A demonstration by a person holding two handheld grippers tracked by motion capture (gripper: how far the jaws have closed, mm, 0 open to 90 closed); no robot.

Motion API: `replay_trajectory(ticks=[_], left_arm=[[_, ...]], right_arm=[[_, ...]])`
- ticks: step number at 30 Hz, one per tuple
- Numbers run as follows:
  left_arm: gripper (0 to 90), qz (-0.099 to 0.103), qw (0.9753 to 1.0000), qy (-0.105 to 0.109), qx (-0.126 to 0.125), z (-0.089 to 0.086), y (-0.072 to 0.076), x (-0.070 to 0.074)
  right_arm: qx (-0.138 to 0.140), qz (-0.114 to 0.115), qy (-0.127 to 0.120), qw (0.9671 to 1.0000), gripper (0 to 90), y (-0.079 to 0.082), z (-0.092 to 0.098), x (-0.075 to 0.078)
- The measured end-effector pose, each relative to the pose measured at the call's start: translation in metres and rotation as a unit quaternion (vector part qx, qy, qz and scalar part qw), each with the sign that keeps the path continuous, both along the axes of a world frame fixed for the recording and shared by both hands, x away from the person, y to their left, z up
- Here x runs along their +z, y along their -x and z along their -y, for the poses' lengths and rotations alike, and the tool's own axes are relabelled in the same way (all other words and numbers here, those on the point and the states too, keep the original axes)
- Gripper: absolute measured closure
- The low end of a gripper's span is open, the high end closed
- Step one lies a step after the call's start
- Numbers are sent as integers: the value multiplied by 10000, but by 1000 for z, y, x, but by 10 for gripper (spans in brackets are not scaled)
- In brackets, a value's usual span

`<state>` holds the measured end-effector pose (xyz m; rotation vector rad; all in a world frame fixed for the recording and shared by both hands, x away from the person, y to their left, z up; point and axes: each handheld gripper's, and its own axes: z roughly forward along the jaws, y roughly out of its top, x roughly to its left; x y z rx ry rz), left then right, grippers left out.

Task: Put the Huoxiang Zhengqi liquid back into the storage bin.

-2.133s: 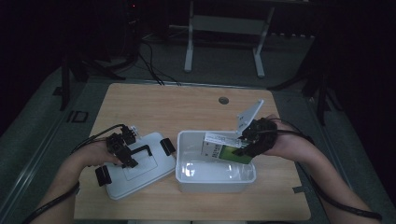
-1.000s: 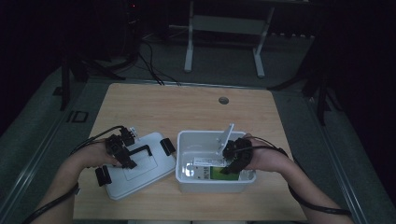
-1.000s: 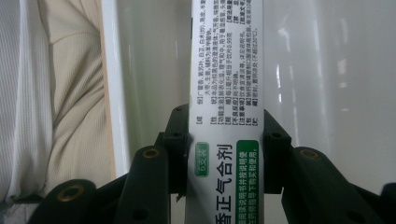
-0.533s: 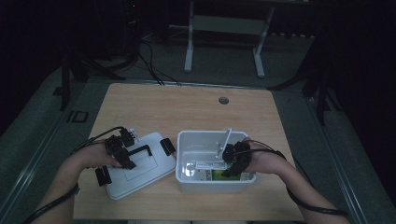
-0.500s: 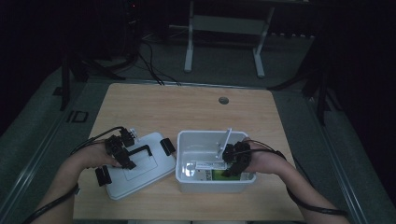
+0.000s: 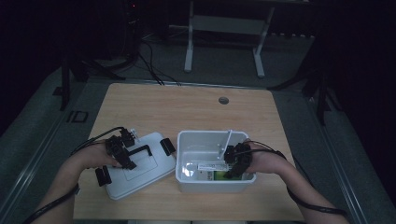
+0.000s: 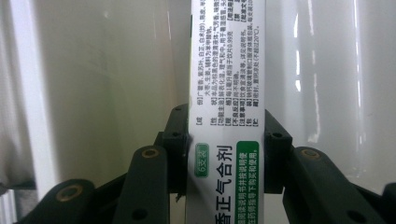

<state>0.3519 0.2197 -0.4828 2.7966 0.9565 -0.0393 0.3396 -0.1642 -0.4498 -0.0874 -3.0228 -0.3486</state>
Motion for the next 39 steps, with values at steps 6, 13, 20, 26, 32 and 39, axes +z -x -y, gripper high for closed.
replay_trajectory(ticks=[6,13,20,26,32,39], left_arm=[[314,23,10000,5,-8,1,0,3],[314,25,10000,-19,-47,3,0,2],[315,9,10000,22,-61,5,1,5],[333,66,9999,125,-89,7,-1,10],[342,17,9999,85,-140,10,0,7],[415,-54,9998,27,-214,12,-1,4]], right_arm=[[13,35,116,9999,615,0,-1,-1],[28,43,120,9999,601,1,1,-1],[18,98,-9,10000,573,5,4,17],[-93,184,-318,9993,572,5,14,36],[-242,385,-450,9980,565,4,29,57],[-507,620,-580,9951,537,1,58,73]])
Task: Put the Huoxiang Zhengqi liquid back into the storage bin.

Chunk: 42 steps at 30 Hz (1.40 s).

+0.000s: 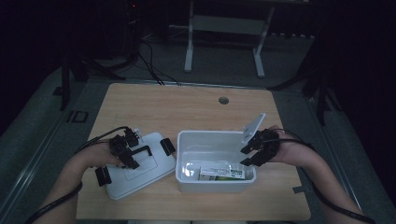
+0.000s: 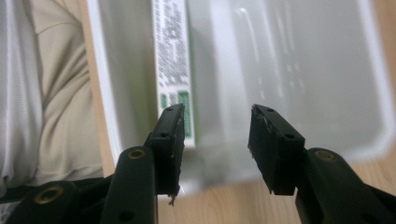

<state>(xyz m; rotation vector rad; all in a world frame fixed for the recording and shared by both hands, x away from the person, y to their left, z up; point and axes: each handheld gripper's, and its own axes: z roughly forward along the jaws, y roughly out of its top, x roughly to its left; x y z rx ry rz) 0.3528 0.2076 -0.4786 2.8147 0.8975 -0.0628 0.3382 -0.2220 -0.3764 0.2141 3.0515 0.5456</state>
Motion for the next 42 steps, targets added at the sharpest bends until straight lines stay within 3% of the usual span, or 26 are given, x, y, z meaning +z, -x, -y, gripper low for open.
replay_trajectory(ticks=[3,4,8,9,12,13,19,22,25,28,29,31,34,42], left_arm=[[438,10,10000,-11,2,0,-1,0],[455,44,10000,-26,55,0,-1,0],[493,107,9999,-40,113,1,-3,0],[531,133,9999,-73,24,2,-2,1],[592,133,9998,-120,-86,3,-2,1],[608,107,9997,-142,-141,5,-1,1],[696,59,9998,-107,-159,6,-3,2],[733,103,9999,-14,-138,5,-3,3],[757,52,9999,62,-87,4,-5,4],[791,148,9999,35,-20,2,-8,5],[791,148,9999,35,-20,2,-8,5],[792,171,9998,9,-28,1,-9,5],[790,220,9994,-243,-88,3,-9,-1],[832,127,9999,-36,-99,0,-10,-2]], right_arm=[[-53,29,-6,10000,530,-1,5,2],[-183,61,-60,9998,502,-4,19,5],[-363,101,-36,9993,433,-7,30,1],[-525,113,36,9986,350,-9,40,-7],[-559,86,46,9984,273,-11,45,-13],[-737,62,109,9972,217,-14,51,-20],[-985,-95,291,9947,170,-22,63,-40],[-1065,-439,561,9918,218,-24,69,-64],[-1190,-718,583,9886,185,-25,72,-79],[-1223,-793,707,9868,140,-25,73,-91],[-1273,-790,693,9863,140,-25,74,-95],[-1287,-530,751,9874,141,-24,73,-102],[-1223,-337,865,9881,141,-24,73,-110],[-990,-115,753,9922,148,-25,75,-116]])
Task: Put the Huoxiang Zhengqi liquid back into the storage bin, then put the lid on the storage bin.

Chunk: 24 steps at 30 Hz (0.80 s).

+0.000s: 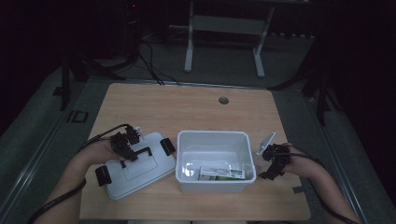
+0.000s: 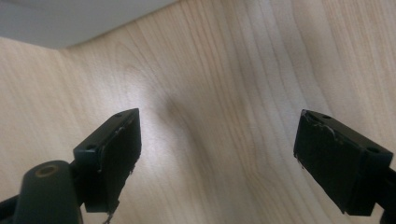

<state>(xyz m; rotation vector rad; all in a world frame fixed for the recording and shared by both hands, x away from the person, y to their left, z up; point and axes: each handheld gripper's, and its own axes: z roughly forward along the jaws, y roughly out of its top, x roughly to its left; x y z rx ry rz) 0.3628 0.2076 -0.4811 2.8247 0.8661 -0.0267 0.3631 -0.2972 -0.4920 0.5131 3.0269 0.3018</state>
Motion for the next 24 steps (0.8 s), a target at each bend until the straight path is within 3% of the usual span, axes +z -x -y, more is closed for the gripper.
replay_trajectory(ticks=[5,13,15,24], left_arm=[[839,21,10000,92,19,-1,0,2],[839,39,9998,202,-27,-11,6,23],[839,49,9998,173,-63,-14,10,32],[839,158,9997,179,-108,-21,21,65]], right_arm=[[5,0,74,10000,147,0,1,-2],[0,-37,39,10000,149,0,3,-1],[77,-38,134,9999,149,1,2,0],[129,16,126,9998,148,2,3,3]])
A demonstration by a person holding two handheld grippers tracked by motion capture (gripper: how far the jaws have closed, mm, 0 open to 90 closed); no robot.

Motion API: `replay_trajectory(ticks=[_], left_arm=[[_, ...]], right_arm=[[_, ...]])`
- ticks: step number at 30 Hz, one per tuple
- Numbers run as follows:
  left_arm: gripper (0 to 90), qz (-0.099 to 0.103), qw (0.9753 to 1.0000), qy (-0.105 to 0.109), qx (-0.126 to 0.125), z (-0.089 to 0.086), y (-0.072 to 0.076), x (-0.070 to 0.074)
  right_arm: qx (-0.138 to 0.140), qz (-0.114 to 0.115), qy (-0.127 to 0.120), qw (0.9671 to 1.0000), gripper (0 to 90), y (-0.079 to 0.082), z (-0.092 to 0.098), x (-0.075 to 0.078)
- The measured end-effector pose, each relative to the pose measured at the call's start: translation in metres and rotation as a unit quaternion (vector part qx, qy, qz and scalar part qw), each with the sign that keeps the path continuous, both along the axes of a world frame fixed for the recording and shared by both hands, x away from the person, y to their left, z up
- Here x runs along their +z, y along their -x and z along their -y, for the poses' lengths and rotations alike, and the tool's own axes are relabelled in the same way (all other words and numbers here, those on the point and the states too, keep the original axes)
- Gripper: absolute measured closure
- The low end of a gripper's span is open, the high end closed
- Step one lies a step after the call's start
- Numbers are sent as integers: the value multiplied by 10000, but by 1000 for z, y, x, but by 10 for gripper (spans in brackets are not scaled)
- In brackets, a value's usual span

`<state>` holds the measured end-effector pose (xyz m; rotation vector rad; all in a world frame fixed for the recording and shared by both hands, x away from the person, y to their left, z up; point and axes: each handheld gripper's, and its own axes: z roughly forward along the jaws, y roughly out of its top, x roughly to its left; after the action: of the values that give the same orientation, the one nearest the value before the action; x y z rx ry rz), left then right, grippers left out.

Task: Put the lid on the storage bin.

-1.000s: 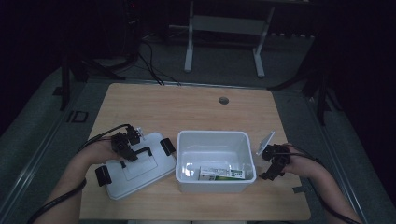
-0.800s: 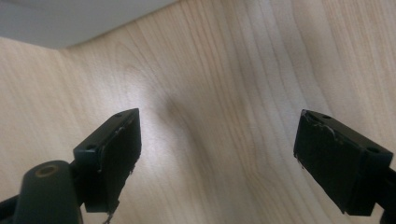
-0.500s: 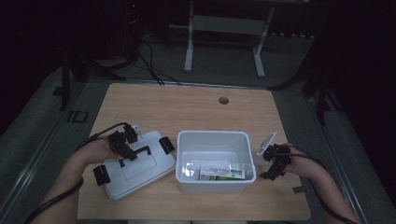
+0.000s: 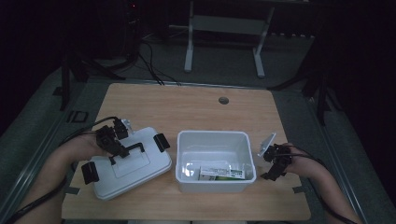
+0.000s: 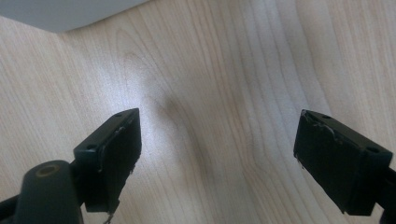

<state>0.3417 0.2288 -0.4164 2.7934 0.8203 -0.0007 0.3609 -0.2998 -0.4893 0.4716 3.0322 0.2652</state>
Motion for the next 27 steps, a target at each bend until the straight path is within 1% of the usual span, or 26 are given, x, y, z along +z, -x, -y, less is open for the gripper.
replay_trajectory(ticks=[1,4,9,14,19,25,27], left_arm=[[839,16,10000,44,4,-1,1,5],[839,84,9999,39,-47,0,4,18],[839,194,9997,-14,-125,3,8,39],[839,278,9994,19,-214,8,12,56],[839,365,9989,6,-279,18,13,68],[839,372,9976,-49,-585,40,12,78],[839,374,9972,-6,-641,48,11,79]], right_arm=[[7,-6,-4,10000,148,0,0,0],[40,10,4,10000,148,1,0,1],[84,36,-14,10000,149,2,-1,2],[123,11,-11,9999,158,3,-2,2],[149,-9,8,9999,158,4,-4,2],[137,1,-3,9999,158,4,-5,4],[138,5,-11,9999,158,4,-5,4]])
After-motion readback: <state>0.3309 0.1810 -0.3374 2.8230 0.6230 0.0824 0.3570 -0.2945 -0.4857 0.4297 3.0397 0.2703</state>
